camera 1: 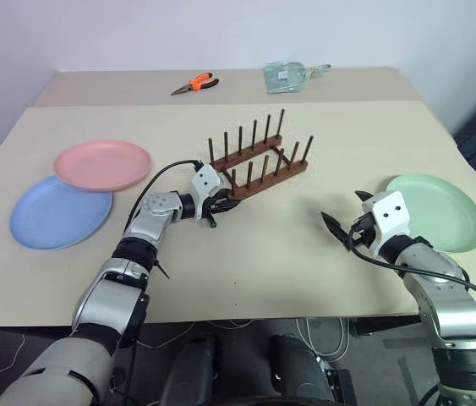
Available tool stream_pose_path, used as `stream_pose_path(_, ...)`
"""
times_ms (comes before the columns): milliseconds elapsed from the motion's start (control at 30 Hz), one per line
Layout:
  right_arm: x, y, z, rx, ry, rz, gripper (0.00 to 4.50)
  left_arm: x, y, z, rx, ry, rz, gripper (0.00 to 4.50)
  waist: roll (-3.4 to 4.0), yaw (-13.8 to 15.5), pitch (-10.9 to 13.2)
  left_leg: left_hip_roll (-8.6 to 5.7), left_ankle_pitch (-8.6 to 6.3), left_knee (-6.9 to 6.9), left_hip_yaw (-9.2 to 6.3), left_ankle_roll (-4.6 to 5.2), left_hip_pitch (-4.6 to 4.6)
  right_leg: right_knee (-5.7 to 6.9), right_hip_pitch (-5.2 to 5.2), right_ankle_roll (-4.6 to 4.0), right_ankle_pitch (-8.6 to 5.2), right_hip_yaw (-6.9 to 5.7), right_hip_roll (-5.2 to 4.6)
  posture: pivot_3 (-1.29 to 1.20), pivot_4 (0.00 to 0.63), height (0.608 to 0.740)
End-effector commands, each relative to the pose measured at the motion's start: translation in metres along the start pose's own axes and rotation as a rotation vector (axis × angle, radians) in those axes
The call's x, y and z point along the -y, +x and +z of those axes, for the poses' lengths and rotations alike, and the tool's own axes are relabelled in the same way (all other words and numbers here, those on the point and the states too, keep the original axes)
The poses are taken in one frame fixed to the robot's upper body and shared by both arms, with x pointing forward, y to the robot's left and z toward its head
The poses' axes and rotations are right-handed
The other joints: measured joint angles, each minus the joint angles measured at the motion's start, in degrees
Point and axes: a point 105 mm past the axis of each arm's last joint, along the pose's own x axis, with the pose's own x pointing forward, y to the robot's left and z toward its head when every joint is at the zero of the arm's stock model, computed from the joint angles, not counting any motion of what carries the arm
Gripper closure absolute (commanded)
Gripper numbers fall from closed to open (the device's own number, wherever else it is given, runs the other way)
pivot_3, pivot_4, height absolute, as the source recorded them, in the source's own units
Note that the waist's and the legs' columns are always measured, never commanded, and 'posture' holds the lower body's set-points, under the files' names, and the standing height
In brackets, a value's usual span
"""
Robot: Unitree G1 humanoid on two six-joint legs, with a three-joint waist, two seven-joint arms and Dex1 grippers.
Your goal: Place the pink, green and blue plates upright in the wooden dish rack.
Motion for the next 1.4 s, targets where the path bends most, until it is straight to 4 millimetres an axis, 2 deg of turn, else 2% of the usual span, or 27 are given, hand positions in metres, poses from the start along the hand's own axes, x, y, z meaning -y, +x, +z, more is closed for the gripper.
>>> stream_pose_path(33, 0.011, -0.004, 0.012, 0.027, -0.042, -0.019, 0.0, 0.018, -0.006, -0.006, -0.008, 0.024, -0.093, 3.27, 0.0, -0.03, 0.0, 0.0, 0.0, 0.0, 0.0, 0.0, 0.0, 0.0, 0.0, 0.01, -0.01, 0.0, 0.0, 0.0, 0.15, 0.738)
stream_pose_path(67, 0.011, -0.005, 0.012, 0.026, -0.044, -0.019, 0.0, 0.02, -0.009, -0.005, -0.004, 0.026, -0.102, 3.27, 0.0, -0.02, 0.0, 0.0, 0.0, 0.0, -0.01, 0.0, 0.0, 0.0, 0.0, 0.01, -0.01, 0.0, 0.0, 0.0, 0.15, 0.738)
stream_pose_path(200, 0.035, -0.012, 0.002, -0.02, -0.073, -0.067, 0.0, 0.06, -0.031, 0.006, 0.024, 0.088, -0.272, 3.27, 0.01, -0.23, 0.0, 0.01, 0.0, -0.04, -0.01, 0.0, -0.01, -0.01, -0.02, 0.0, -0.01, 0.03, -0.01, 0.0, 0.15, 0.738)
stream_pose_path(300, 0.047, -0.016, -0.006, -0.053, -0.09, -0.092, 0.0, 0.067, -0.044, 0.005, 0.0, 0.058, -0.274, 2.19, 0.03, 0.02, 0.01, 0.02, 0.0, -0.03, -0.03, 0.0, -0.01, -0.02, -0.02, -0.07, -0.04, 0.05, -0.04, 0.0, 0.15, 0.738)
stream_pose_path(433, 0.052, -0.02, -0.012, -0.08, -0.097, -0.089, 0.0, 0.052, -0.057, -0.015, -0.103, 0.038, -0.161, 0.22, 0.02, 0.1, 0.0, 0.02, 0.0, 0.01, -0.03, 0.0, 0.0, -0.02, -0.02, -0.24, -0.13, 0.05, -0.03, 0.0, 0.15, 0.738)
stream_pose_path(467, 0.051, -0.023, -0.015, -0.09, -0.097, -0.072, 0.0, 0.049, -0.062, -0.021, -0.134, 0.034, -0.134, 0.22, 0.02, 0.02, 0.0, 0.02, 0.0, 0.01, -0.03, 0.0, 0.0, -0.02, -0.02, -0.23, -0.13, 0.05, -0.03, 0.0, 0.15, 0.738)
stream_pose_path(500, 0.049, -0.026, -0.018, -0.101, -0.095, -0.054, 0.5, 0.047, -0.068, -0.026, -0.159, 0.031, -0.11, 0.18, 0.03, -0.02, 0.0, 0.03, 0.0, 0.01, -0.03, 0.0, 0.0, -0.01, -0.02, -0.22, -0.13, 0.04, -0.02, 0.0, 0.15, 0.738)
stream_pose_path(533, 0.045, -0.03, -0.02, -0.113, -0.085, -0.023, 0.75, 0.048, -0.075, -0.031, -0.178, 0.009, -0.105, 0.18, 0.03, -0.1, -0.01, 0.03, 0.0, -0.01, -0.03, 0.0, 0.02, -0.01, -0.02, -0.21, -0.12, 0.04, -0.02, 0.0, 0.15, 0.738)
stream_pose_path(633, 0.027, -0.042, -0.025, -0.144, -0.045, 0.094, 2.25, 0.067, -0.092, -0.035, -0.194, -0.072, -0.161, 1.14, 0.05, -0.68, -0.03, 0.07, 0.0, -0.07, -0.03, 0.0, 0.08, 0.01, 0.01, -0.2, -0.12, 0.05, -0.01, 0.0, 0.15, 0.738)
stream_pose_path(700, 0.009, -0.047, -0.023, -0.149, -0.012, 0.189, 3.22, 0.087, -0.096, -0.031, -0.179, -0.113, -0.226, 2.05, 0.1, -1.23, -0.05, 0.11, -0.01, -0.1, -0.03, 0.0, 0.13, 0.02, 0.03, -0.22, -0.13, 0.05, -0.01, 0.0, 0.15, 0.738)
stream_pose_path(767, -0.008, -0.049, -0.02, -0.15, 0.017, 0.272, 4.38, 0.102, -0.093, -0.023, -0.146, -0.145, -0.265, 3.11, 0.23, -1.35, -0.11, 0.13, -0.01, -0.11, 0.0, 0.0, 0.21, 0.04, 0.07, -0.24, -0.14, 0.13, -0.02, 0.0, 0.15, 0.738)
stream_pose_path(833, -0.026, -0.048, -0.019, -0.152, 0.042, 0.341, 4.5, 0.111, -0.081, -0.018, -0.123, -0.169, -0.257, 4.03, 0.23, -1.07, -0.13, 0.13, -0.01, -0.08, 0.0, -0.01, 0.26, -0.02, 0.15, -0.27, -0.17, 0.14, -0.03, 0.0, 0.15, 0.738)
stream_pose_path(933, -0.041, -0.041, -0.021, -0.162, 0.045, 0.376, 4.5, 0.119, -0.064, -0.016, -0.116, -0.177, -0.239, 4.03, 0.14, -0.59, -0.15, 0.11, -0.02, -0.03, -0.03, -0.01, 0.27, -0.14, 0.29, -0.23, -0.2, 0.08, -0.05, 0.0, 0.15, 0.738)
stream_pose_path(1000, -0.047, -0.031, -0.023, -0.16, 0.024, 0.368, 4.5, 0.113, -0.052, -0.016, -0.097, -0.181, -0.155, 4.03, 0.13, -0.15, -0.16, 0.07, -0.04, -0.04, -0.03, 0.01, 0.27, -0.18, 0.3, -0.22, -0.21, 0.07, -0.07, 0.0, 0.15, 0.738)
stream_pose_path(1100, -0.049, -0.011, -0.028, -0.169, -0.038, 0.312, 4.5, 0.089, -0.037, -0.023, -0.102, -0.147, 0.035, 4.03, 0.11, 0.38, -0.17, 0.04, -0.04, 0.01, -0.02, 0.02, 0.24, -0.18, 0.28, -0.22, -0.21, 0.07, -0.08, 0.0, 0.15, 0.738)
stream_pose_path(1200, -0.04, 0.012, -0.032, -0.171, -0.101, 0.212, 4.5, 0.058, -0.03, -0.038, -0.151, -0.134, 0.24, 4.03, 0.05, 0.36, -0.22, 0.02, -0.03, 0.08, -0.03, 0.01, 0.3, -0.17, 0.37, -0.23, -0.19, 0.07, -0.06, 0.0, 0.15, 0.738)
stream_pose_path(1333, -0.029, 0.036, -0.03, -0.152, -0.101, 0.111, 4.5, 0.037, -0.025, -0.042, -0.135, -0.182, 0.365, 4.03, -0.05, -0.01, -0.29, 0.03, -0.04, -0.07, -0.03, 0.0, 0.78, -0.19, 0.74, -0.21, -0.2, 0.07, -0.04, 0.0, 0.15, 0.738)
stream_pose_path(1400, -0.029, 0.045, -0.025, -0.135, -0.104, 0.112, 4.5, 0.036, -0.023, -0.041, -0.124, -0.186, 0.372, 4.03, -0.05, -0.16, -0.3, 0.03, -0.04, -0.12, -0.02, 0.01, 0.92, -0.19, 0.86, -0.2, -0.21, 0.07, -0.03, 0.0, 0.15, 0.738)
